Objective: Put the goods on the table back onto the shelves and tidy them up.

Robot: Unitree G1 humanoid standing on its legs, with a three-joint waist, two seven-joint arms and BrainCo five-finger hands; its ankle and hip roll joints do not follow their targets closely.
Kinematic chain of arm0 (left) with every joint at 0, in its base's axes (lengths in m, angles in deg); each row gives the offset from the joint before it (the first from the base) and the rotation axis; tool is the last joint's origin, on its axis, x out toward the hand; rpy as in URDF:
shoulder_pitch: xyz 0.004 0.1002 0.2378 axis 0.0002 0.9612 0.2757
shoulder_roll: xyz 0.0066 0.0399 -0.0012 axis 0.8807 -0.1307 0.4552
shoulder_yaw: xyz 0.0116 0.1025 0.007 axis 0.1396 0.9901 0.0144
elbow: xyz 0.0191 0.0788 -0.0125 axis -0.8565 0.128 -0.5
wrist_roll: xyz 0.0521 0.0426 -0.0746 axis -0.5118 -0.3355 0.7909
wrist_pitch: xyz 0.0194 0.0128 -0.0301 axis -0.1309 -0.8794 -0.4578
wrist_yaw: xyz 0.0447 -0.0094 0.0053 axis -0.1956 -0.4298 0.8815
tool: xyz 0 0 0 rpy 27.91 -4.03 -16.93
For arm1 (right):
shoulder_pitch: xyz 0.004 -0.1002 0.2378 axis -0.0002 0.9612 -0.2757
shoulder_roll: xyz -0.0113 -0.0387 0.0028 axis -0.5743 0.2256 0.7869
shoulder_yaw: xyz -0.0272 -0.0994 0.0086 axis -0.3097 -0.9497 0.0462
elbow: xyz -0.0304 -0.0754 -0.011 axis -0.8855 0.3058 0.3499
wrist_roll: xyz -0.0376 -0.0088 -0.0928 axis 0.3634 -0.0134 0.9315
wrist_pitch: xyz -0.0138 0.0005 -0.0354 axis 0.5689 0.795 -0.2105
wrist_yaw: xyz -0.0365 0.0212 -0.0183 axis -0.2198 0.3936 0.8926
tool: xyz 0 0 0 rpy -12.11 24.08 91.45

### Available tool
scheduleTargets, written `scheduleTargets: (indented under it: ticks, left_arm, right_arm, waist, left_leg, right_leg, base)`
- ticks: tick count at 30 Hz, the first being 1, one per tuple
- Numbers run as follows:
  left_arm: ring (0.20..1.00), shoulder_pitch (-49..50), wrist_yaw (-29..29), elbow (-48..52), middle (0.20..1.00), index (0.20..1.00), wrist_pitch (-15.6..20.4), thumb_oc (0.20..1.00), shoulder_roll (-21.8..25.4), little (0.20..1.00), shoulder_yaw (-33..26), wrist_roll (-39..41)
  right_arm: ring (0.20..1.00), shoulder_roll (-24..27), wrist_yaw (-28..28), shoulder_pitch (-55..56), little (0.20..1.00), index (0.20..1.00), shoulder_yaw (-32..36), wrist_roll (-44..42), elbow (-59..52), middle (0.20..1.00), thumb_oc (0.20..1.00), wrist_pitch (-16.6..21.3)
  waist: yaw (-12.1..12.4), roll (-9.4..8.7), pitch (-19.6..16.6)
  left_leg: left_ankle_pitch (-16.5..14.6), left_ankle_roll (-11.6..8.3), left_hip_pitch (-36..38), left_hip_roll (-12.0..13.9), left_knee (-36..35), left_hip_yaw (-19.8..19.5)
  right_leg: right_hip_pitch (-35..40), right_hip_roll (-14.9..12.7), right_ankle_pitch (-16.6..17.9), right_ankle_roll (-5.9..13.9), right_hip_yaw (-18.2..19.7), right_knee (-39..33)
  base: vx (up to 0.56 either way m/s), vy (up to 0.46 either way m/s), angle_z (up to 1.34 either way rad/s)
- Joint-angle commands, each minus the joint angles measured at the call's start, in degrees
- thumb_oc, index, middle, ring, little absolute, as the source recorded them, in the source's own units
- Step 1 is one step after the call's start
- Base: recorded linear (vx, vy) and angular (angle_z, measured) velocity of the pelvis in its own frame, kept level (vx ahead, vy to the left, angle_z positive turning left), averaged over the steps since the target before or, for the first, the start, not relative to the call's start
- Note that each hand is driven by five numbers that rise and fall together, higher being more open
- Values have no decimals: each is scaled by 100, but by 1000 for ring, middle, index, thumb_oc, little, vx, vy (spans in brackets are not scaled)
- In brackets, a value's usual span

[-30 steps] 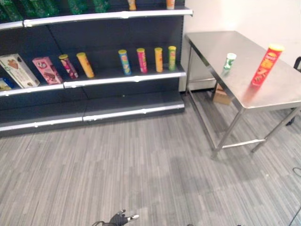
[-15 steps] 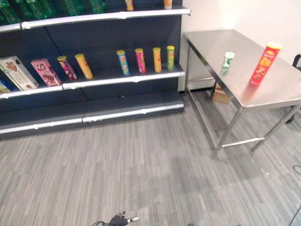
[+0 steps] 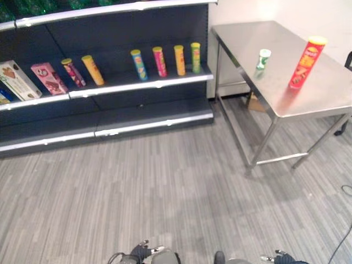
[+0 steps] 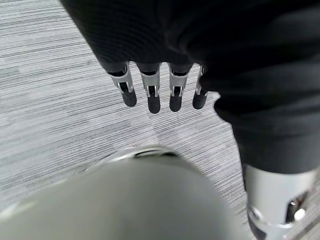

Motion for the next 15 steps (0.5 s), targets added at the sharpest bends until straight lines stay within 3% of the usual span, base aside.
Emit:
scheduleTargets:
  ticks: [1, 4, 6, 8, 10, 11, 13, 14, 15]
  left_arm:
    - [1000, -220, 128, -193, 1000, 1000, 115, 1000, 142, 1000, 38, 264]
    - [1000, -238, 152, -187, 1000, 1000, 122, 1000, 159, 1000, 18, 299]
    - [1000, -170, 135, -233, 1000, 1000, 102, 1000, 162, 1000, -53, 273]
    - [1000, -122, 143, -242, 1000, 1000, 103, 1000, 155, 1000, -99, 273]
    - [1000, -151, 167, -174, 1000, 1000, 109, 1000, 272, 1000, -99, 232]
    - [1000, -264, 141, 60, 1000, 1000, 127, 1000, 367, 1000, -14, 273]
    - [1000, -332, 144, 122, 1000, 1000, 127, 1000, 406, 1000, 44, 267]
    - [1000, -332, 144, 122, 1000, 1000, 127, 1000, 406, 1000, 44, 267]
    - [1000, -382, 156, 153, 1000, 1000, 123, 1000, 430, 1000, 70, 276]
  right_arm:
    - [1000, 238, -88, -123, 1000, 1000, -68, -84, -70, 1000, 1000, 83]
    - [1000, 282, -116, -153, 1000, 1000, -47, -119, -134, 1000, 1000, 111]
    - [1000, 311, -93, -144, 1000, 1000, -22, -67, -137, 1000, 1000, 125]
    - [1000, 271, -80, -129, 1000, 1000, -26, -10, -124, 1000, 1000, 127]
    - [1000, 186, -17, -242, 1000, 1000, -86, 124, -88, 1000, 1000, 82]
    - [1000, 162, 2, -307, 1000, 1000, -97, 133, -139, 1000, 1000, 79]
    - [1000, 163, 6, -351, 1000, 1000, -68, 88, -155, 1000, 1000, 65]
    - [1000, 163, 6, -351, 1000, 1000, -68, 88, -155, 1000, 1000, 65]
    - [1000, 145, 15, -378, 1000, 1000, -79, 119, -146, 1000, 1000, 45]
  waist:
    - [35, 85, -8]
    - [69, 140, -16]
    - [89, 220, -138]
    - [132, 260, -287]
    - [227, 147, -467]
    - [245, 92, -452]
    - [169, 29, -371]
    - [169, 29, -371]
    - [103, 41, -245]
  left_leg:
    - [993, -219, -252, 528, -1174, 93]
    - [1270, -316, -375, 719, -1922, 150]
    - [1355, -388, -262, 843, -2281, 410]
    - [1549, -426, -171, 795, -2198, 606]
    - [1288, -215, -17, 444, -1927, 876]
    - [929, 84, 151, 106, -1829, 1017]
    - [617, 253, 355, -215, -1769, 1037]
    - [617, 253, 355, -215, -1769, 1037]
    - [431, 499, 631, -518, -1845, 1117]
  right_leg:
    - [126, -177, -704, 649, -75, 183]
    - [251, -208, -817, 726, -12, 167]
    - [451, -219, -911, 833, 89, 112]
    - [681, -321, -963, 914, 229, 126]
    - [578, -822, -922, 1129, 326, 636]
    - [186, -1100, -637, 1242, 389, 1673]
    - [-159, -1359, -223, 1266, 433, 2525]
    - [-159, -1359, -223, 1266, 433, 2525]
    - [-607, -1641, 411, 1242, 360, 3421]
  base:
    - [265, 176, 2]
    - [291, 132, -10]
    - [471, 174, -31]
    - [579, 263, -38]
    - [752, 470, -97]
    - [614, 479, -114]
    - [329, 295, -38]
    - [228, 294, 42]
    - [277, 359, 30]
